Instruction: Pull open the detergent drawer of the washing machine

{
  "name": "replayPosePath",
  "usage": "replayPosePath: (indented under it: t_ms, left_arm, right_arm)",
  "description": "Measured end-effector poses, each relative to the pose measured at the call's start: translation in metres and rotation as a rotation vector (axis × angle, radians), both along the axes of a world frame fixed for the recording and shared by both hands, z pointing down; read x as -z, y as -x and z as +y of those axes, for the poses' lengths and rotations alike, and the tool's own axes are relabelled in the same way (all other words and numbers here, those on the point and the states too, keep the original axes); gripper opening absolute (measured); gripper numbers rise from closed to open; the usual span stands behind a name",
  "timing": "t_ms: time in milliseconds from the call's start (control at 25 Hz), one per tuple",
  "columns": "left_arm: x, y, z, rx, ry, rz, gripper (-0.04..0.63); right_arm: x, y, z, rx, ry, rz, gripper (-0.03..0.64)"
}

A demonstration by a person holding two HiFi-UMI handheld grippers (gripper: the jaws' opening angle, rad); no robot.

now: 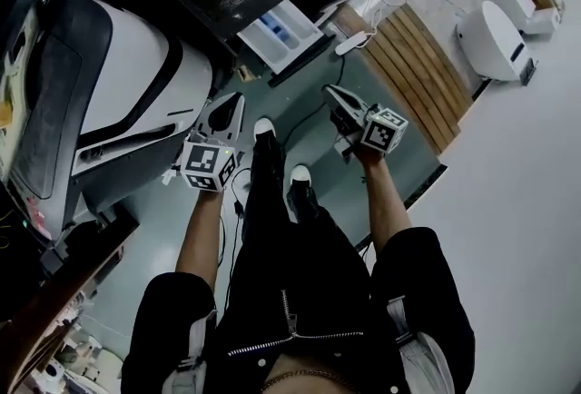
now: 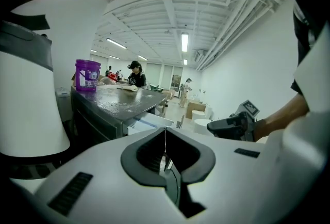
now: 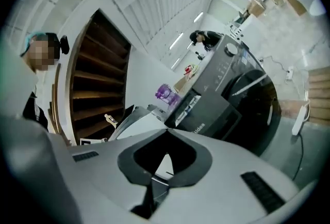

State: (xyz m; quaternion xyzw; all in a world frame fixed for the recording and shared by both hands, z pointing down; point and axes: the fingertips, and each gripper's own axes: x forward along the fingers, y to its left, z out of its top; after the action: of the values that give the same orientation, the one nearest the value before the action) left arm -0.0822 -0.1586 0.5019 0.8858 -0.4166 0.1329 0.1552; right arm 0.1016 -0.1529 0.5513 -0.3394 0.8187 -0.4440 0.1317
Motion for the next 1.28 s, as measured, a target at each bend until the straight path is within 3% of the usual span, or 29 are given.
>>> replayPosePath:
  t_ms: [360,560,840,1280]
  left_arm:
    - [0.046,-0.009,0.027,0.040,-0.085,0.000,0.021]
    - [0.076,-0.014,0.044,0.049,-0.140,-0.006,0.021]
    - [0.108,-0.015,0.068,0.078,-0.203,0.000,0.021]
    - [0.119,-0.012,0.102,0.092,-0.230,-0.001,0.021]
  right_arm:
    - [0.077,0.002,0.022,-0.012,-0.273,0.470,0.004]
    - [0.122,-0.009,0.038,-0.066,-0.414,0.642,0.003]
    - [0.169,-0.010,0.066,-0.090,-0.511,0.700,0.003]
    - [0.180,-0.008,0.098,-0.100,-0.546,0.725,0.003]
